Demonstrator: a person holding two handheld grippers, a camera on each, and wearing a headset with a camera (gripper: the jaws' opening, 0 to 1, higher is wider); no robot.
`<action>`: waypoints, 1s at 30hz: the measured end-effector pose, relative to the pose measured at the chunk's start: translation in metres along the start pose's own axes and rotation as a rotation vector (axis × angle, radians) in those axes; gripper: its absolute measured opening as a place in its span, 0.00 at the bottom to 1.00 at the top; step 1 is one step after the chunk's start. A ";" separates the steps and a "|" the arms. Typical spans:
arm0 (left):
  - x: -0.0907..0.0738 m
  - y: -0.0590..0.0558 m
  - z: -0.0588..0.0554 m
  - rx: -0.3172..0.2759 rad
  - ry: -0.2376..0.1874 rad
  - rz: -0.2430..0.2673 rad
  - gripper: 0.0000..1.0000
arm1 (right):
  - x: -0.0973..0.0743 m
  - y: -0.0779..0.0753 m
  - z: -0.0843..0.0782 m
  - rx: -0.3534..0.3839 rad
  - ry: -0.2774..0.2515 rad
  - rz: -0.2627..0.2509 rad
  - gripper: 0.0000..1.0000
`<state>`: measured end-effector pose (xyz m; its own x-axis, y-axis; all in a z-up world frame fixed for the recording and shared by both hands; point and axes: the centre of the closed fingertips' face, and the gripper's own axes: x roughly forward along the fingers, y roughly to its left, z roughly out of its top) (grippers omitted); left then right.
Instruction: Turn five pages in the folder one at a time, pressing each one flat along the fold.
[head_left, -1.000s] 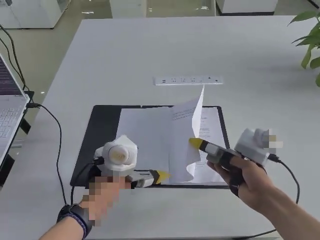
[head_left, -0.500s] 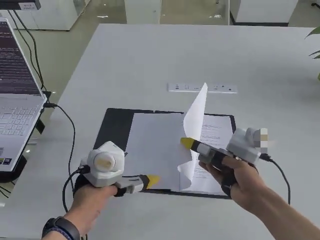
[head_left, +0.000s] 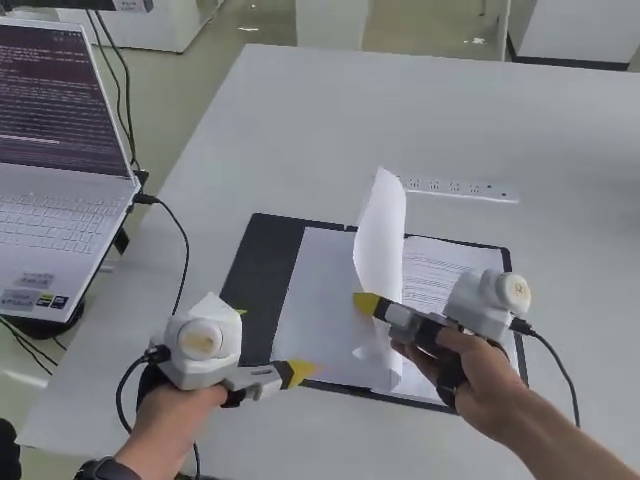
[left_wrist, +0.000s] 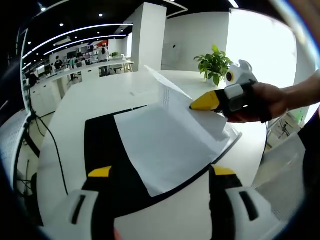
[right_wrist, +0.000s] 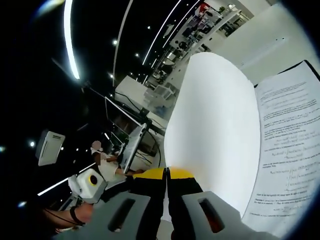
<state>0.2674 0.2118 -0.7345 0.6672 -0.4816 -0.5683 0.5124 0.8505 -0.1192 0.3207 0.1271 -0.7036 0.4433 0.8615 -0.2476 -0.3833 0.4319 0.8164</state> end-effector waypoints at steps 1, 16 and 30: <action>-0.001 0.001 -0.001 -0.001 -0.001 0.003 0.77 | 0.003 -0.001 -0.002 0.002 0.007 -0.001 0.00; -0.007 0.009 -0.013 -0.028 -0.003 0.019 0.77 | 0.071 -0.008 -0.032 0.102 0.093 0.002 0.00; -0.008 0.009 -0.025 -0.083 0.004 0.033 0.76 | 0.099 -0.039 -0.066 0.101 0.178 -0.092 0.00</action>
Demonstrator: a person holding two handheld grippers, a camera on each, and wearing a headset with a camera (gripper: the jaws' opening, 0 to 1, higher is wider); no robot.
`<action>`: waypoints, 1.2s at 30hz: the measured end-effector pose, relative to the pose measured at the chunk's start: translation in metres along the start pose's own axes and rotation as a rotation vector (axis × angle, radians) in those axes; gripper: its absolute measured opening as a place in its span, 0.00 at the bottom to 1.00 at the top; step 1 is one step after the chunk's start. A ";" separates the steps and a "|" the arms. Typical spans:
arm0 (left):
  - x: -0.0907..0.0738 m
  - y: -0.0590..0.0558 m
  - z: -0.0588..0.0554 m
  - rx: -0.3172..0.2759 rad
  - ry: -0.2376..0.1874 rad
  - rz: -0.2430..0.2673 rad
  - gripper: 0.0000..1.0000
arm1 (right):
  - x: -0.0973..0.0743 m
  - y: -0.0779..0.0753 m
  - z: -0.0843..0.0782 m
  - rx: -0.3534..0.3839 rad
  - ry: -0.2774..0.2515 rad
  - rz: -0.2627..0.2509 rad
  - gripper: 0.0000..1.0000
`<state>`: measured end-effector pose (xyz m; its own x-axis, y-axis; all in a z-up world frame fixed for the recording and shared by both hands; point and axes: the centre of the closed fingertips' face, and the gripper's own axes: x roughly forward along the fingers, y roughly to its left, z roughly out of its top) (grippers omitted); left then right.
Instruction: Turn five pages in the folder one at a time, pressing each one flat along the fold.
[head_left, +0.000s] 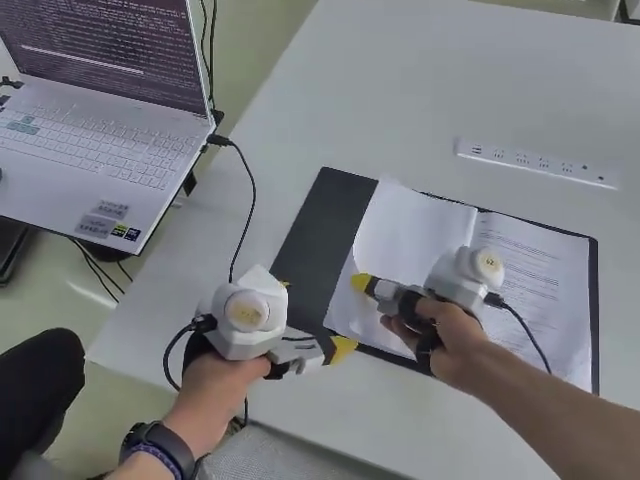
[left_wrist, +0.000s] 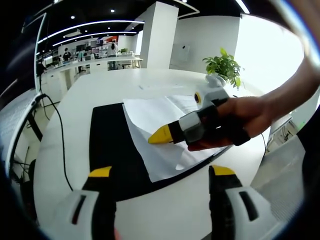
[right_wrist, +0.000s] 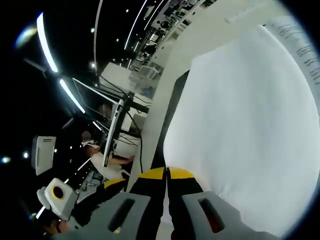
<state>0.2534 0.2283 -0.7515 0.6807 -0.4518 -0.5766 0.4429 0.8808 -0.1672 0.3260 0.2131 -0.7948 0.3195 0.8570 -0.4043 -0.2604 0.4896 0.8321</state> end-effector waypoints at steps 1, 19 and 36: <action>0.000 0.000 -0.001 -0.003 0.001 0.002 0.76 | 0.001 -0.004 -0.002 -0.026 0.009 -0.015 0.00; -0.005 0.006 -0.006 -0.030 0.004 0.024 0.74 | 0.004 -0.010 -0.017 -0.071 0.000 -0.026 0.16; 0.001 0.011 0.012 0.014 0.001 -0.002 0.70 | -0.026 0.022 -0.005 -0.188 -0.018 0.084 0.42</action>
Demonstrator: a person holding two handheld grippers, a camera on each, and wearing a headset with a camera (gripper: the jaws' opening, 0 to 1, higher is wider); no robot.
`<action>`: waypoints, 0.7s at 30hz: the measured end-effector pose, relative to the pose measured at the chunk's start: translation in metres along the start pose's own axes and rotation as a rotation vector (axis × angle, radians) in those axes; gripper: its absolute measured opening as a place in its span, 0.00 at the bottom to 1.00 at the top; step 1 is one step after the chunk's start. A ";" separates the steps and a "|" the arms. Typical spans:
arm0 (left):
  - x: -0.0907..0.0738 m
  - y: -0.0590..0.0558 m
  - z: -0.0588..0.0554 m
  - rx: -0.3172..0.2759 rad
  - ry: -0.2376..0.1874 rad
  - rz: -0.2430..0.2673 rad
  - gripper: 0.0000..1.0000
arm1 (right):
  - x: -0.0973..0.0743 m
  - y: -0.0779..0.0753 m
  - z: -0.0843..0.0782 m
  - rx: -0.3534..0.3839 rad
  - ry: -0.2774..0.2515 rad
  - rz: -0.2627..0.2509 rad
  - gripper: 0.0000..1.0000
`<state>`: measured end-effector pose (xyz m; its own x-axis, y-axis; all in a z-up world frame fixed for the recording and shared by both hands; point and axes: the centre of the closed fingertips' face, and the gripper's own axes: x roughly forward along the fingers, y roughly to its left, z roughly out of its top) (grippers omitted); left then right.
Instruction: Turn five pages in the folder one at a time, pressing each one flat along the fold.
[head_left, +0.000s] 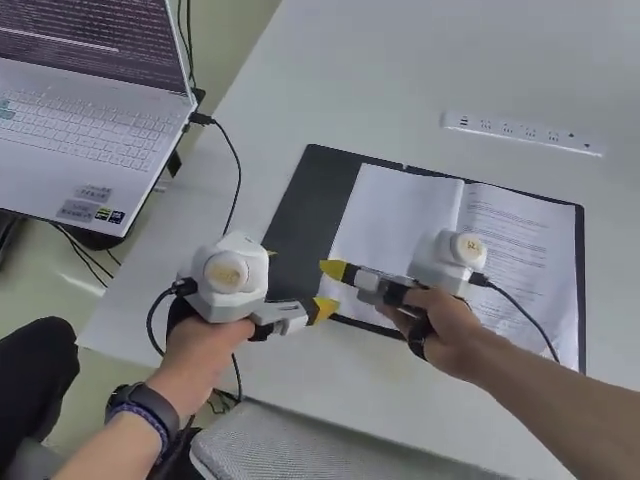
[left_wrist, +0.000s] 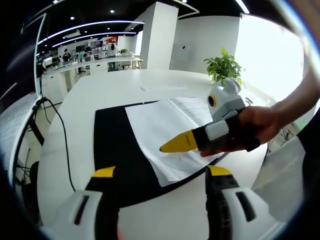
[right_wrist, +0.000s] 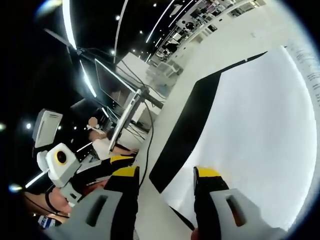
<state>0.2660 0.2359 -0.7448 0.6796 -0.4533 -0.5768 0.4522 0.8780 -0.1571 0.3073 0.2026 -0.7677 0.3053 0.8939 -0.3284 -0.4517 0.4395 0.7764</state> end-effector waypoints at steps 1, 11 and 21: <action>0.003 0.001 -0.001 0.003 0.007 -0.005 0.70 | -0.007 0.001 0.005 -0.002 -0.016 0.008 0.42; 0.021 -0.003 0.003 0.019 0.016 -0.035 0.54 | -0.057 -0.014 0.030 -0.021 -0.110 -0.016 0.45; 0.048 -0.018 -0.010 0.049 0.075 -0.118 0.22 | -0.095 -0.035 0.040 0.045 -0.191 -0.072 0.42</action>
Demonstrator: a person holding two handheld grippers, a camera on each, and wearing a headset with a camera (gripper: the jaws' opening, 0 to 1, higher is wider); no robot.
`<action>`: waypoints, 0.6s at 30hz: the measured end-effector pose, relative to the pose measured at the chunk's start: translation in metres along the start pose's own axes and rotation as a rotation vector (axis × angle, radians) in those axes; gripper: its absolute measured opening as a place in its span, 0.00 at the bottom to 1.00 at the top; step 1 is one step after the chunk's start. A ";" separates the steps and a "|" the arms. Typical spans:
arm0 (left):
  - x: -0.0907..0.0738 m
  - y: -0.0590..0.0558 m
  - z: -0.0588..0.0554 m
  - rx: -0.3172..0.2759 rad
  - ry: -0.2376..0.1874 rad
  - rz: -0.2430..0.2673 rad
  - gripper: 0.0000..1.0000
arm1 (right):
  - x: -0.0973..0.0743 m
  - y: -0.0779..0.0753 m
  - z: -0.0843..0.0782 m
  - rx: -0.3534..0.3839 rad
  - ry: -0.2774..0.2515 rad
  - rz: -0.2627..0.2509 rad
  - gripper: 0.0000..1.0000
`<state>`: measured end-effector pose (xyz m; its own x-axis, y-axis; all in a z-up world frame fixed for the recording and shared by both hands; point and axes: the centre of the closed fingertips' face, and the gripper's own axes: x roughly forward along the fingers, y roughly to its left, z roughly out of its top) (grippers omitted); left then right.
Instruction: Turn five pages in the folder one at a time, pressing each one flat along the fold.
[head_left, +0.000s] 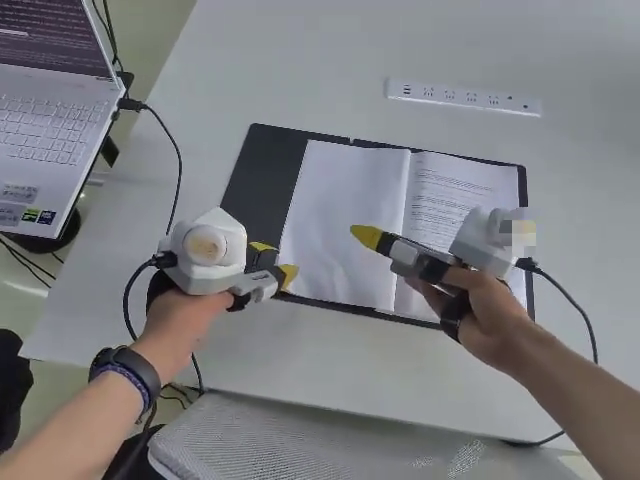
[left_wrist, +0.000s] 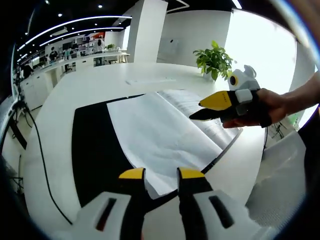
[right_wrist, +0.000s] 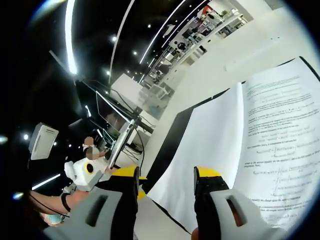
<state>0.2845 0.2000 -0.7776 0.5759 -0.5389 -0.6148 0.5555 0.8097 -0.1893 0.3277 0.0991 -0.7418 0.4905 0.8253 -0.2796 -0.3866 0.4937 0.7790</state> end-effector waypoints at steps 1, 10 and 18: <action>0.002 0.000 -0.003 0.005 0.011 -0.003 0.20 | -0.002 -0.001 0.001 0.001 -0.006 -0.003 0.42; 0.013 0.009 -0.029 0.011 0.099 0.012 0.02 | -0.016 -0.012 0.001 -0.009 -0.002 -0.026 0.40; 0.015 0.012 -0.039 0.039 0.126 0.034 0.00 | -0.022 -0.029 0.006 -0.033 0.016 -0.049 0.34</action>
<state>0.2766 0.2111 -0.8187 0.5166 -0.4756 -0.7119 0.5611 0.8162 -0.1381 0.3333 0.0651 -0.7553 0.4971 0.8041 -0.3261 -0.3878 0.5421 0.7454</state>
